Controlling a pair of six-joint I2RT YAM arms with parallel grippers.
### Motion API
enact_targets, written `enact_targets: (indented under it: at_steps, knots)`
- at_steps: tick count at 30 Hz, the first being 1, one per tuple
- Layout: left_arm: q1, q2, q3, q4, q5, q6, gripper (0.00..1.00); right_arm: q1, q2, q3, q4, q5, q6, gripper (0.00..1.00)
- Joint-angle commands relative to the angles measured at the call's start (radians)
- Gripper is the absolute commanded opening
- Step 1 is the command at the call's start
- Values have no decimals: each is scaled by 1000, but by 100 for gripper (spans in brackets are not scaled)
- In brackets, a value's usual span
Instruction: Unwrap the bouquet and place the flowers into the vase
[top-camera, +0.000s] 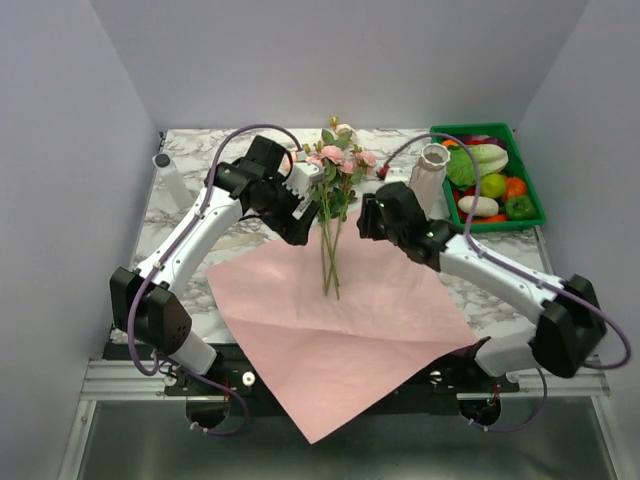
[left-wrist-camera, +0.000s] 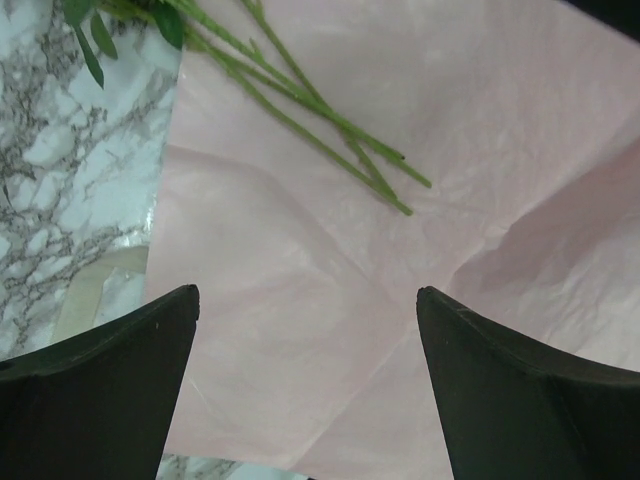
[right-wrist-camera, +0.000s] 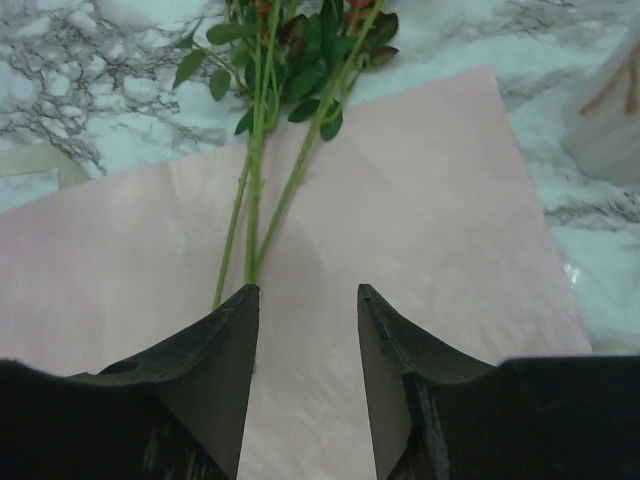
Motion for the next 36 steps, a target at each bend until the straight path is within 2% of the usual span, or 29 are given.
enact_targets:
  at_steps: [1,5,10,20,27,30,31,36]
  knots:
    - [11,-76,-122,71,-106,46,99,-67,248,187,-22,-198,-66,50]
    - [28,-84,-202,90,-135,57,99,-88,467,367,-33,-252,-49,48]
    - [41,-117,-296,134,-168,72,99,-96,640,456,-56,-231,-17,45]
    - [46,-166,-307,145,-158,69,99,-99,759,495,-56,-116,20,44]
    - [46,-186,-339,137,-140,65,99,-101,815,535,-39,-104,39,43]
    - [46,-202,-359,139,-132,71,99,-101,842,539,-39,-87,45,35]
    - [46,-206,-365,142,-131,71,99,-101,849,539,-41,-78,49,24]
    - [46,-225,-370,151,-137,60,99,-101,840,530,-43,-35,65,8]
